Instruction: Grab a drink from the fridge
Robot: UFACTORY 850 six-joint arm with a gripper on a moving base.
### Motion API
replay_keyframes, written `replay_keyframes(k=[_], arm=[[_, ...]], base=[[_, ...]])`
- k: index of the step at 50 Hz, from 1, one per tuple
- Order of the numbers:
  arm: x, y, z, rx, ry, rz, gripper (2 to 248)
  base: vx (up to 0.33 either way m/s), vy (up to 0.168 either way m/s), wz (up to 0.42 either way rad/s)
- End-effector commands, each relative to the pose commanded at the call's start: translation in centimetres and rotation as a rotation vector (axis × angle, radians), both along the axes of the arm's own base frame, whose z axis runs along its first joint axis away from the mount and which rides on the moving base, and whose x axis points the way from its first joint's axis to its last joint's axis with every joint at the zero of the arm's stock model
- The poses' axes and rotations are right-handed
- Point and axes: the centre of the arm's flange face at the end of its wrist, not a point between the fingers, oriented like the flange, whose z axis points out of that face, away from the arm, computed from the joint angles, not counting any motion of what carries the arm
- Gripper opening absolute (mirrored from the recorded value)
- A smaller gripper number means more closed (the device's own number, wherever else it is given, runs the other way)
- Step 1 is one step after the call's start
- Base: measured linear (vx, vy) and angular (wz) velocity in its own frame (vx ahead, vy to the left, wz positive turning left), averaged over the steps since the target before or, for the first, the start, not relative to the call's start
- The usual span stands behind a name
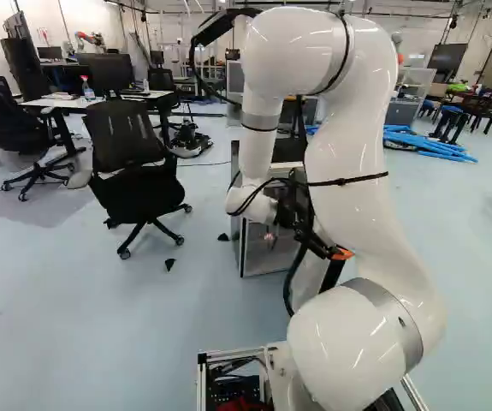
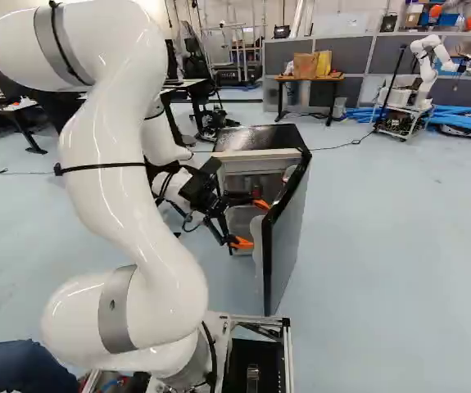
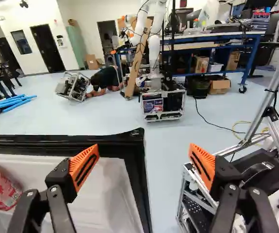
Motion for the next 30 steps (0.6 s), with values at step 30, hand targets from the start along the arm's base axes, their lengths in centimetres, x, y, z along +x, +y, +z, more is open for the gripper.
replay_keyframes(k=[30], arm=[[5.1,-5.2,0.8,0.089,-0.139,-0.143,247]], base=[[0.000,0.000,0.000]])
